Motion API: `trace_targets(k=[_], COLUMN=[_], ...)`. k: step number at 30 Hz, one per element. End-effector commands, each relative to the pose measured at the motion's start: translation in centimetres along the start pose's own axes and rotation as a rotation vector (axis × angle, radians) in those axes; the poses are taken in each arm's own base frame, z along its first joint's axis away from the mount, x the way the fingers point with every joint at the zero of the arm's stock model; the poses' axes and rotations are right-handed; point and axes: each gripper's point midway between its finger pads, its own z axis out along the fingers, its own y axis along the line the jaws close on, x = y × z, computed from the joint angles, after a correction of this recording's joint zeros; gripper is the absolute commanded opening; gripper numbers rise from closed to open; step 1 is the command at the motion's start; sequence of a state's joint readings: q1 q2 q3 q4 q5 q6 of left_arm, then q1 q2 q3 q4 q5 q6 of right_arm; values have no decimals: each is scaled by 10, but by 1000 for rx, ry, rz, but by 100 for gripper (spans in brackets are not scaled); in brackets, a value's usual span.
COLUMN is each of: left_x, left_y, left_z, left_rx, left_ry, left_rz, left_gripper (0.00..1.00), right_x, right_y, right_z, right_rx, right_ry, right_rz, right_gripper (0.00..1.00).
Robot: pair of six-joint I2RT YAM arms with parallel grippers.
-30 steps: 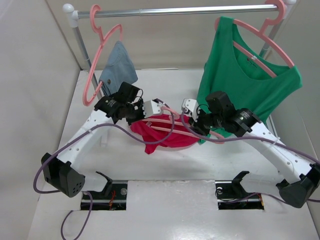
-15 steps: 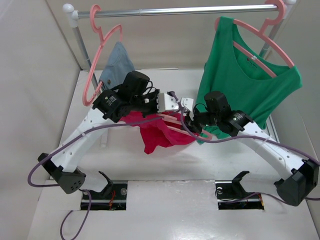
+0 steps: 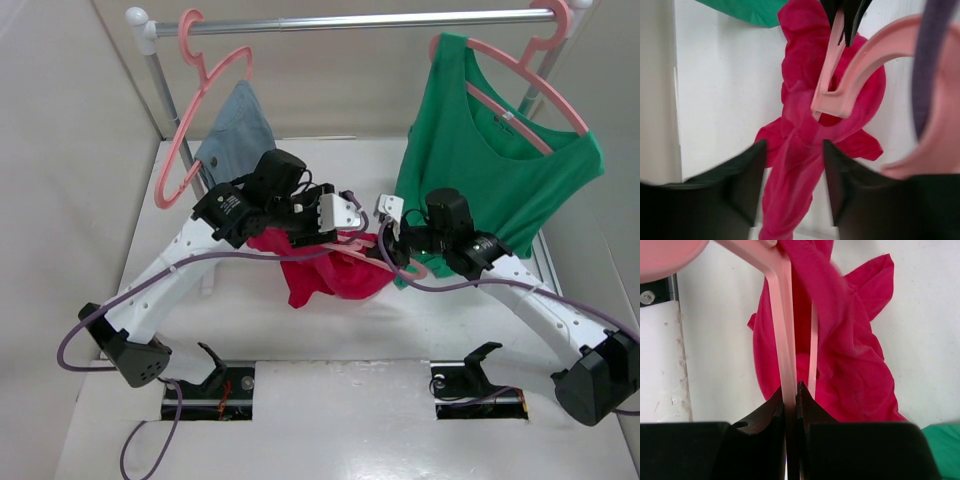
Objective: Place the t-shirt on the hanger
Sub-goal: Place tshirt on hanger
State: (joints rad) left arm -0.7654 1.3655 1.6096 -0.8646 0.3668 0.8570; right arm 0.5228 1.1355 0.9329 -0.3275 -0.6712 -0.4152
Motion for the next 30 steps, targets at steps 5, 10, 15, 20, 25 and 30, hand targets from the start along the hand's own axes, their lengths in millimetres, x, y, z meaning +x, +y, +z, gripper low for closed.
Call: trace_targets(k=[5,10,15,20,25,30], left_x=[-5,26,57,81,79,69], left_y=[-18,0,-5,-18,-12,3], left_z=[-8,17,31,49,61,48], left_rx=[39,-92,-77,-6,33,-10], left_ry=[-58,41,133,162,169,131], left_rz=[76,57,129,144,50,-44], left_gripper=[68,69,72,71,0,0], right_x=[-19,-27,-36,-46,-49,-47], right_y=[-18,-11,-5,-3,-3,-38], right_z=[-8,-7,-8,-8,-5,-4], right_rx=[68,46,22,14,7,177], right_ry=[-62,-67,-89,-116,-121,-47], right_rz=[-24,-35,-51,-84,-91,-44], right_gripper=[0,0,0,0,0,13])
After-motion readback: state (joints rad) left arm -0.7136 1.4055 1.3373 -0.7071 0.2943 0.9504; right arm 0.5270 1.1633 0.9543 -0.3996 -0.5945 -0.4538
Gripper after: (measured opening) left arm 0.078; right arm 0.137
